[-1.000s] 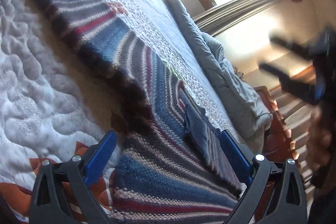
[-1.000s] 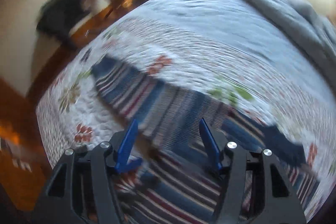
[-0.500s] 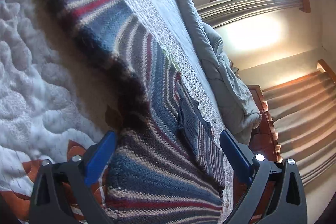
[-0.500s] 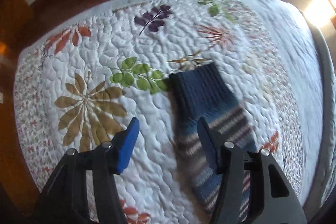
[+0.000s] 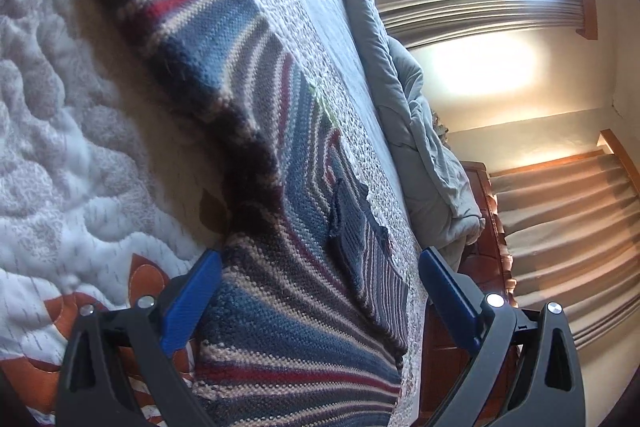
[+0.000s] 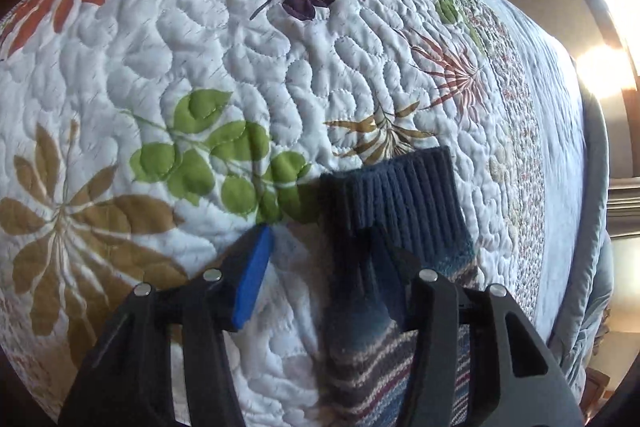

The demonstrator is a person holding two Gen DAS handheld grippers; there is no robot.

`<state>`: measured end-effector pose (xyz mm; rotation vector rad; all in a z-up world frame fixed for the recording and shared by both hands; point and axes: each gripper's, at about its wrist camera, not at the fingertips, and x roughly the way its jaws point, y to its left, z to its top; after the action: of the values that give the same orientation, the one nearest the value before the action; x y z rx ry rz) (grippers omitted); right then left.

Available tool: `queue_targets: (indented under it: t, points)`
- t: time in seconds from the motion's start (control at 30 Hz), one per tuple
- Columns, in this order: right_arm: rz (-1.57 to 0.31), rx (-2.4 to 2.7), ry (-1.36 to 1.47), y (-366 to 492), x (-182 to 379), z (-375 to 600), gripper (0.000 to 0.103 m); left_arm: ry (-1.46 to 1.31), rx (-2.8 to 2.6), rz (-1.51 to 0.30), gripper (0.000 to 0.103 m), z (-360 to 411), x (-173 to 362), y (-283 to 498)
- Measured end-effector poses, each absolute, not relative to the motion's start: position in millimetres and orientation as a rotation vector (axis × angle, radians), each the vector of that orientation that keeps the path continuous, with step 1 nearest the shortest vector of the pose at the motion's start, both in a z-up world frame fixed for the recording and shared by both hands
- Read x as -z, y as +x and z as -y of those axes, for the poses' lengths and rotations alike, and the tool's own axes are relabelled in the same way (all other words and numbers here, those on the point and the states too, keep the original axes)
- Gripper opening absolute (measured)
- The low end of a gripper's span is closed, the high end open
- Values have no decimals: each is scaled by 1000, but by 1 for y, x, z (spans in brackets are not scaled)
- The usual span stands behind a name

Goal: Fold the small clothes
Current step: 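Close the right tool on the cuff and lift the sleeve, then fold the lifted sleeve across the sweater body with the right tool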

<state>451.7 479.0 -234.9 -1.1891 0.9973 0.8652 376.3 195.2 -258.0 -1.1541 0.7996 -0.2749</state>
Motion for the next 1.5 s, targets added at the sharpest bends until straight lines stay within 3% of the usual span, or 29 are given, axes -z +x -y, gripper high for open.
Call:
queue_targets:
  t: [0.17,0.33,0.47,0.53,0.83,1.13,1.5]
  points:
    - [-1045,-875,-1102,475,230,-476,50,-1174,284,-807,99,-201,259,375]
    - [-1072,-855,-1081,488,236,-473,43,-1181,283,-808,99,-203,260,374]
    - [-1041,-830,-1117,483,233,-479,11,-1165,292,-816,99,-202,258,375]
    - [-1038,-812,-1106,485,224,-479,9,-1155,287,-808,99,-204,257,374]
    - [-995,-810,-869,515,121,-430,7,-1220,329,-755,99,-213,259,371]
    - [-900,-758,-586,546,-4,-307,7,-1275,389,-630,99,-222,253,361]
    - [-847,-621,-270,586,-64,-104,7,-1322,346,-507,99,-243,253,351]
